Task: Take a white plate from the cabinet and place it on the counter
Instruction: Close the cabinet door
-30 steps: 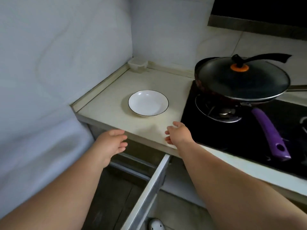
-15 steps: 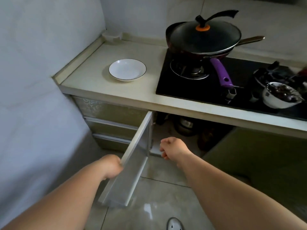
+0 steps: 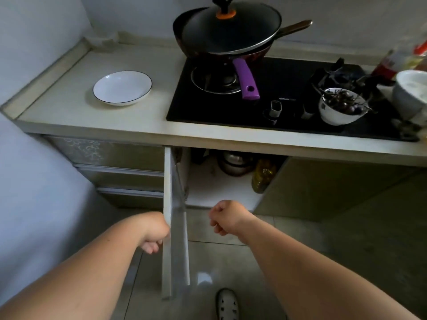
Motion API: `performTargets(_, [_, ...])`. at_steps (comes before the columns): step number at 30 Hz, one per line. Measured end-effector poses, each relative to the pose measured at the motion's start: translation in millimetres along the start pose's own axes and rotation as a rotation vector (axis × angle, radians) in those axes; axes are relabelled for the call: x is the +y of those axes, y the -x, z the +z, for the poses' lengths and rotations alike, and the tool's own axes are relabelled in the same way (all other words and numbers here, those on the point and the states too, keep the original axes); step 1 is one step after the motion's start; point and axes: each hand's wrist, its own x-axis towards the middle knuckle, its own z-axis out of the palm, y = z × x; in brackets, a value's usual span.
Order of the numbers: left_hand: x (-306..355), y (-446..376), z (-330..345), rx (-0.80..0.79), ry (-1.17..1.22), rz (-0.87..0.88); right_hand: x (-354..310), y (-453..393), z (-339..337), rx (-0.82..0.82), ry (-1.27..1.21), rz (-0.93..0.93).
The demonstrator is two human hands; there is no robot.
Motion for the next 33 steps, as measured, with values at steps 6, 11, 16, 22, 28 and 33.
performTargets(6, [55.2,0.4,26.3,-0.110,0.235,0.101,17.6,10.0,-22.3,-0.331,0.110,0.151])
performTargets(11, [113.2,-0.7,51.9,-0.136,0.482,0.203,43.7,1.3,-45.7,-0.290,0.236,0.186])
performTargets(16, [137.8,-2.5,46.9,-0.149,0.474,0.302,62.3,-27.5,-74.1,0.066,0.376,0.080])
performTargets(22, [116.5,-5.8,19.0,-0.010,0.512,0.257,47.8,-58.9,-110.7,0.233,-0.190,0.197])
performTargets(28, [100.5,-3.4,1.1,0.061,0.570,0.201,27.4,-82.4,-125.1,0.302,-0.584,0.260])
performTargets(33, [98.0,-3.4,-9.8,0.060,0.609,0.200,17.1,-98.6,-134.4,0.369,-0.750,0.288])
